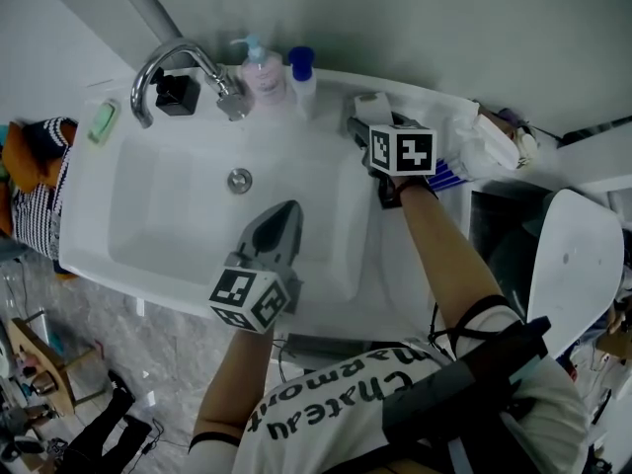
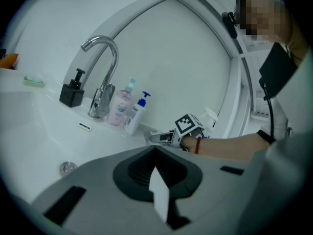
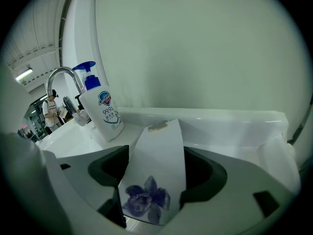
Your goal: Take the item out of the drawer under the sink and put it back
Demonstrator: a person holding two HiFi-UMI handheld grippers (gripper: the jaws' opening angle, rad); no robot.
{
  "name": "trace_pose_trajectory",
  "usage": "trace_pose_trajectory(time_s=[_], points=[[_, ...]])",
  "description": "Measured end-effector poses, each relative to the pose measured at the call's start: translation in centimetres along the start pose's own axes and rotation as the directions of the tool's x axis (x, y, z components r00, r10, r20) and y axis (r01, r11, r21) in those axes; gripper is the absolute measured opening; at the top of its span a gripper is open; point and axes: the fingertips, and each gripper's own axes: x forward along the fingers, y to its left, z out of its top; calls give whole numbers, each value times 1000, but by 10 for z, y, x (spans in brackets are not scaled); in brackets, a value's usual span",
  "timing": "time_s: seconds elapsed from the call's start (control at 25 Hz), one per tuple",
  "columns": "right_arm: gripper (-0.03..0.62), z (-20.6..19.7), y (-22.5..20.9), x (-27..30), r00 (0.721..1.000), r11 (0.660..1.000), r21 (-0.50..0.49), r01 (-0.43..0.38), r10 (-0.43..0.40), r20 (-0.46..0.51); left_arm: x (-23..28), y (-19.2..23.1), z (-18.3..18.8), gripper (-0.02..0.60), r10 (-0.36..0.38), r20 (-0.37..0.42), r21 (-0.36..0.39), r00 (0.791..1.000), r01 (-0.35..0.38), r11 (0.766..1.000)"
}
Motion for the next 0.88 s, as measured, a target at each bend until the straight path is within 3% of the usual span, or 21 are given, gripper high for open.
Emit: trace_pose_trajectory(time_s=[0.32,0.88], points=[[333,-3,-2,3,997,999,38,-23,25,-69,-10,-1,4,8,8,13,2,1000,-8,1000],[337,-8,4,-2,994,999,-49,-7,1,-112,-28,-11,18,8,31,56,4,998,-31,1000]])
